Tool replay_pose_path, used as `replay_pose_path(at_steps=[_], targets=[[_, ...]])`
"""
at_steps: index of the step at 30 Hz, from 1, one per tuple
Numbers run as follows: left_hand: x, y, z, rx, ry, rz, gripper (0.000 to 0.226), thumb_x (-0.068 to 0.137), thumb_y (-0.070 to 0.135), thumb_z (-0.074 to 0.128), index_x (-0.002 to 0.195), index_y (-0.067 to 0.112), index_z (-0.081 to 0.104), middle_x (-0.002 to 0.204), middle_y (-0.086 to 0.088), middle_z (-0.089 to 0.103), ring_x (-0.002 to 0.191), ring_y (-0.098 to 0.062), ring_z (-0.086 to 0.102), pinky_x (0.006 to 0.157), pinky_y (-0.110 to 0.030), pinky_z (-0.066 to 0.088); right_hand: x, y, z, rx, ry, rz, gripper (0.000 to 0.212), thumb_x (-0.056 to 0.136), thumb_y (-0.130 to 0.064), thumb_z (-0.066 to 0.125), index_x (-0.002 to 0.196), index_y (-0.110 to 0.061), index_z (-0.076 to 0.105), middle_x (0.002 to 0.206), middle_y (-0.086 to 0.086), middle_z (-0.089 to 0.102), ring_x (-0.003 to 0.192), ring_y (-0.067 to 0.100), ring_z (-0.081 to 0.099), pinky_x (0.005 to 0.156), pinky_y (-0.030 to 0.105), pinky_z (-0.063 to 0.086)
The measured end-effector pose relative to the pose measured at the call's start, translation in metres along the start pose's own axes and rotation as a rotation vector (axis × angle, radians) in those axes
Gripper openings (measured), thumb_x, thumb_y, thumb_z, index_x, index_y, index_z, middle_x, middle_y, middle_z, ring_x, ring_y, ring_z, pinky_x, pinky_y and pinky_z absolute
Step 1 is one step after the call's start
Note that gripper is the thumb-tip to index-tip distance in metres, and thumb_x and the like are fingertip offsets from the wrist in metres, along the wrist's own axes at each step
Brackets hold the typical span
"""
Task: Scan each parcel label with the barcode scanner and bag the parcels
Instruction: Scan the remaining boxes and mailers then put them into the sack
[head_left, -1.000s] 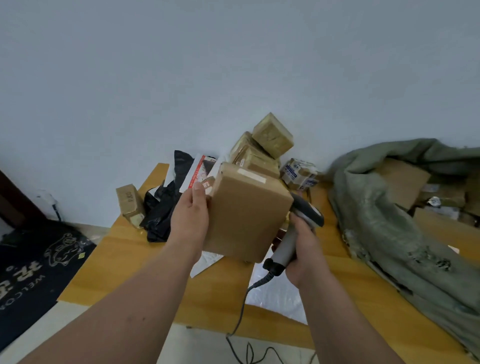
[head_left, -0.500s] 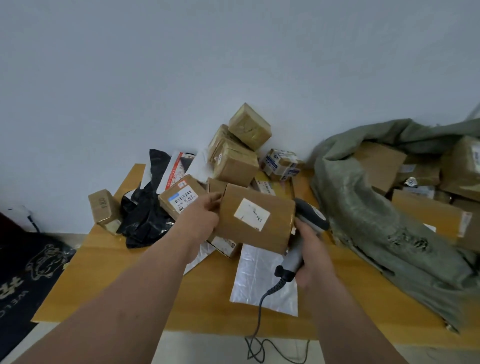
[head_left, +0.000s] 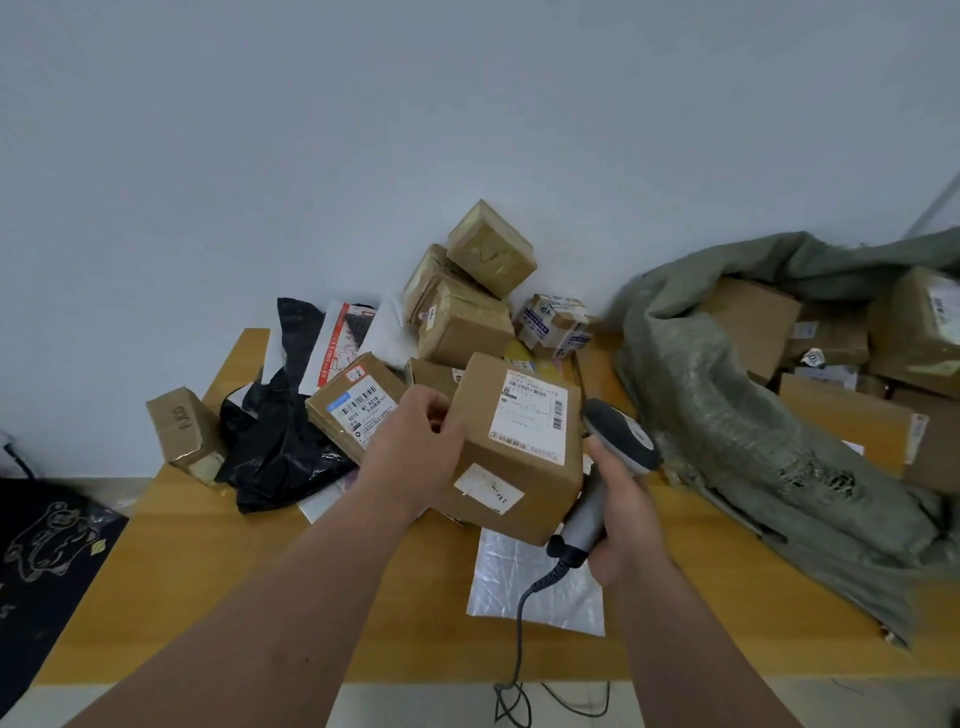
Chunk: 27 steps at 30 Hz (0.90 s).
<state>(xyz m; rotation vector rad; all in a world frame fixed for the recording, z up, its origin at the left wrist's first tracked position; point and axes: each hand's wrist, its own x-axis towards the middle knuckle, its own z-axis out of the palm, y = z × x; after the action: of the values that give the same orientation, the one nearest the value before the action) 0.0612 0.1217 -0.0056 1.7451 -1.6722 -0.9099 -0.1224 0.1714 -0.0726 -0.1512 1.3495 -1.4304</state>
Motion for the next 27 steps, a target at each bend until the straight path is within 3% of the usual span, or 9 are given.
replay_pose_path(at_steps=[4, 6, 9, 15, 19, 23, 27], targets=[[0.002, -0.012, 0.0, 0.121, -0.085, 0.087, 0.043, 0.097, 0.014, 0.046, 0.139, 0.025, 0.049, 0.121, 0.008, 0.056, 0.102, -0.012, 0.052, 0.086, -0.031, 0.046, -0.007, -0.004, 0.006, -0.046, 0.023, -0.103, 0.027, 0.086, -0.024, 0.077, 0.111, -0.021, 0.067, 0.102, 0.005, 0.077, 0.098, 0.028, 0.072, 0.093, 0.053, 0.056], [0.003, -0.017, 0.0, 0.183, -0.117, 0.071, 0.053, 0.095, 0.008, 0.044, 0.147, 0.019, 0.04, 0.139, -0.003, 0.048, 0.117, -0.021, 0.05, 0.099, -0.039, 0.046, -0.009, -0.003, 0.01, -0.098, 0.035, -0.142, 0.02, 0.084, -0.016, 0.078, 0.102, -0.018, 0.071, 0.098, 0.004, 0.078, 0.098, 0.029, 0.072, 0.095, 0.056, 0.054], [0.006, -0.022, 0.001, 0.244, -0.166, 0.02, 0.066, 0.093, 0.004, 0.043, 0.155, 0.014, 0.022, 0.154, -0.004, 0.029, 0.138, -0.025, 0.032, 0.113, -0.04, 0.034, -0.009, 0.001, 0.016, -0.169, 0.053, -0.172, 0.011, 0.083, -0.012, 0.079, 0.09, -0.019, 0.073, 0.091, 0.002, 0.078, 0.095, 0.027, 0.072, 0.095, 0.054, 0.054], [-0.001, -0.028, 0.009, 0.351, -0.22, 0.177, 0.084, 0.089, 0.042, 0.062, 0.155, 0.025, 0.015, 0.148, 0.001, 0.026, 0.133, -0.019, 0.03, 0.107, -0.036, 0.037, -0.005, 0.008, 0.013, -0.206, 0.094, -0.215, 0.025, 0.083, -0.004, 0.076, 0.105, -0.013, 0.068, 0.098, 0.005, 0.077, 0.099, 0.03, 0.071, 0.09, 0.051, 0.057], [-0.003, -0.033, 0.02, 0.433, -0.24, 0.247, 0.08, 0.087, 0.047, 0.064, 0.153, 0.034, 0.021, 0.145, 0.003, 0.025, 0.132, -0.018, 0.027, 0.109, -0.037, 0.036, -0.004, 0.015, 0.004, -0.231, 0.118, -0.231, 0.032, 0.084, -0.001, 0.072, 0.112, -0.015, 0.064, 0.099, 0.006, 0.076, 0.098, 0.03, 0.071, 0.09, 0.056, 0.056], [-0.006, -0.032, 0.026, 0.337, -0.222, 0.249, 0.078, 0.089, 0.047, 0.061, 0.154, 0.029, 0.022, 0.145, 0.006, 0.028, 0.132, -0.016, 0.032, 0.107, -0.035, 0.038, -0.005, 0.016, -0.007, -0.208, 0.132, -0.236, 0.036, 0.084, 0.002, 0.071, 0.114, -0.016, 0.062, 0.1, 0.005, 0.076, 0.097, 0.029, 0.071, 0.086, 0.047, 0.058], [0.001, -0.022, 0.027, 0.235, -0.119, 0.214, 0.059, 0.1, 0.024, 0.047, 0.154, 0.017, 0.024, 0.145, 0.001, 0.038, 0.129, -0.017, 0.041, 0.106, -0.032, 0.037, -0.003, 0.015, -0.014, -0.18, 0.142, -0.222, 0.043, 0.082, 0.004, 0.073, 0.118, -0.016, 0.062, 0.103, 0.004, 0.076, 0.097, 0.026, 0.072, 0.09, 0.049, 0.057]])
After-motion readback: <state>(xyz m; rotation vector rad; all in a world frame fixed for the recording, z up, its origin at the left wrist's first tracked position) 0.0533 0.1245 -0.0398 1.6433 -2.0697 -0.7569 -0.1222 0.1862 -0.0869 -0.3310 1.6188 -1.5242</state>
